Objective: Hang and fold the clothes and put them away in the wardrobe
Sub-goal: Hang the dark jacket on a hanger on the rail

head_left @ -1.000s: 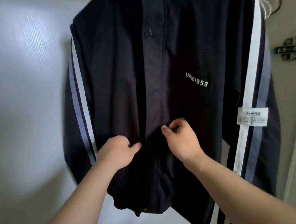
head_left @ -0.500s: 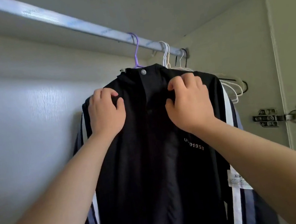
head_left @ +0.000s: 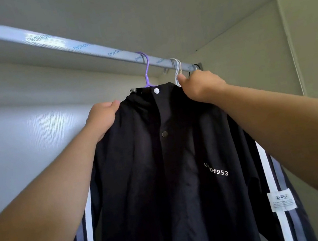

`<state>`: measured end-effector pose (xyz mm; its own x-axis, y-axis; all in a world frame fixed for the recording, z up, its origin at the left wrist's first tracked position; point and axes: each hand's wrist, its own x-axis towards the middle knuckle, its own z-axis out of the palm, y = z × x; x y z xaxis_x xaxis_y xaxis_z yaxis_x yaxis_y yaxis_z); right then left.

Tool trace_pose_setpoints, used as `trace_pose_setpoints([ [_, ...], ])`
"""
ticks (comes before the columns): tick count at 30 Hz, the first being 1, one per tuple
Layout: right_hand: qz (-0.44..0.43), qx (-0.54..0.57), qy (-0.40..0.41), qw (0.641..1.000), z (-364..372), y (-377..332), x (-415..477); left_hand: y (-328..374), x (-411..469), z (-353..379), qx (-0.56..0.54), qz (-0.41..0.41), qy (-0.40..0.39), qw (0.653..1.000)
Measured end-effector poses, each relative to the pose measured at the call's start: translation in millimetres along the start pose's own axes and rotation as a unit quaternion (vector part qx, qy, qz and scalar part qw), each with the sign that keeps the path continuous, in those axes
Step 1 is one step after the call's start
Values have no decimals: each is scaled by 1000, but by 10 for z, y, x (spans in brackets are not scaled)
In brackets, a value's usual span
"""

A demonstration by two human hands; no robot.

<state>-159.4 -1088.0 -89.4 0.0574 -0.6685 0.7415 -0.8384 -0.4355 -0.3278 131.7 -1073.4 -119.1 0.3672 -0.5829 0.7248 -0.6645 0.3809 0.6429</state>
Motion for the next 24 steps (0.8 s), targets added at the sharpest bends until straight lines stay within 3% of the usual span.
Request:
trace_pose_setpoints([
  [4,4,104,-73,992,-33,-96,141,-36,46,-23,-66,-2,4,998],
  [6,24,141,-67,987,-11,-95,179,-43,56,-16,-70,9,36,997],
  [11,66,217,-17,974,61,-126,193,-24,67,45,-132,20,110,985],
  [16,95,245,57,963,166,-150,200,-35,72,82,-224,12,112,968],
  [21,44,338,194,920,125,-152,92,60,-34,58,-357,-20,88,930],
  [24,-47,246,236,939,181,-117,-86,46,-106,87,-391,-9,77,917],
])
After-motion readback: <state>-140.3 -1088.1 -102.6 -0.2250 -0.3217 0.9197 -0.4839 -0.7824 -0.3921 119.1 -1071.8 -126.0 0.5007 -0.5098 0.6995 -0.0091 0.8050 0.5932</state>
